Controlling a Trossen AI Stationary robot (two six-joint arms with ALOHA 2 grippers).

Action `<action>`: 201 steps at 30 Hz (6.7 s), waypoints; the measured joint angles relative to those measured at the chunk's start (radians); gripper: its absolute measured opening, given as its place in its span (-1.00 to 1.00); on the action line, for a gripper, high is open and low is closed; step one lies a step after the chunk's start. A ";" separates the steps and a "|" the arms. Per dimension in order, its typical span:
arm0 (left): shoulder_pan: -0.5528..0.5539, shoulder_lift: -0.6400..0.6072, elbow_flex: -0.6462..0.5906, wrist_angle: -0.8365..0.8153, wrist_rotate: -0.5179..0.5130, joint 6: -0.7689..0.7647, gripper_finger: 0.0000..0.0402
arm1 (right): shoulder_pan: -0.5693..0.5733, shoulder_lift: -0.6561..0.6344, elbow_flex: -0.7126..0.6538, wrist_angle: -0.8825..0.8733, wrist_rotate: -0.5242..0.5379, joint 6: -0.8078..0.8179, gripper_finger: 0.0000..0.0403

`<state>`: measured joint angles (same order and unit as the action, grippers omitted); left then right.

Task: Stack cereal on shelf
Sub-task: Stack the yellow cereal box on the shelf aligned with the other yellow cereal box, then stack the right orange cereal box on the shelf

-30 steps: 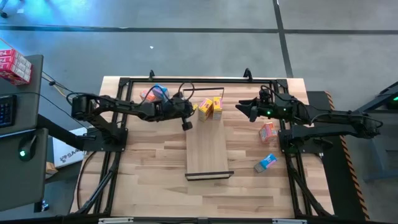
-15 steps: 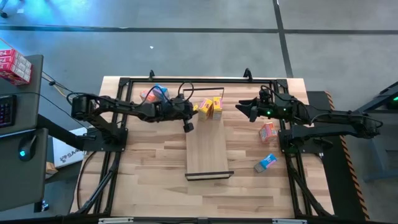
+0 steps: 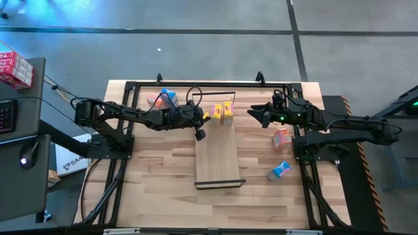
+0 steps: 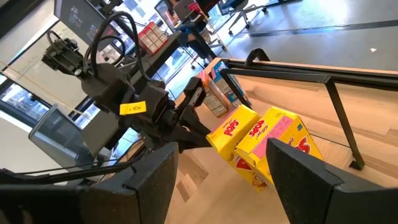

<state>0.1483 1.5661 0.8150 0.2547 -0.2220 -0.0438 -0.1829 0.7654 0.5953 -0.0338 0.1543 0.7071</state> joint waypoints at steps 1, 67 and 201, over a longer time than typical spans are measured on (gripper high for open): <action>0.001 0.000 0.000 0.001 -0.003 -0.002 -1.00 | 0.000 0.000 0.000 0.000 0.000 0.000 0.20; 0.062 0.093 0.035 0.111 0.186 -0.075 -1.00 | 0.000 0.000 0.000 -0.008 0.000 -0.016 0.20; 0.100 -0.814 0.035 -0.355 0.133 -0.189 -1.00 | 0.197 1.121 1.157 -1.334 -0.007 0.649 -0.49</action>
<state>0.2485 0.7525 0.8501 -0.1001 -0.0895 -0.2329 0.0139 1.8859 1.7519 -1.3680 0.1472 1.3556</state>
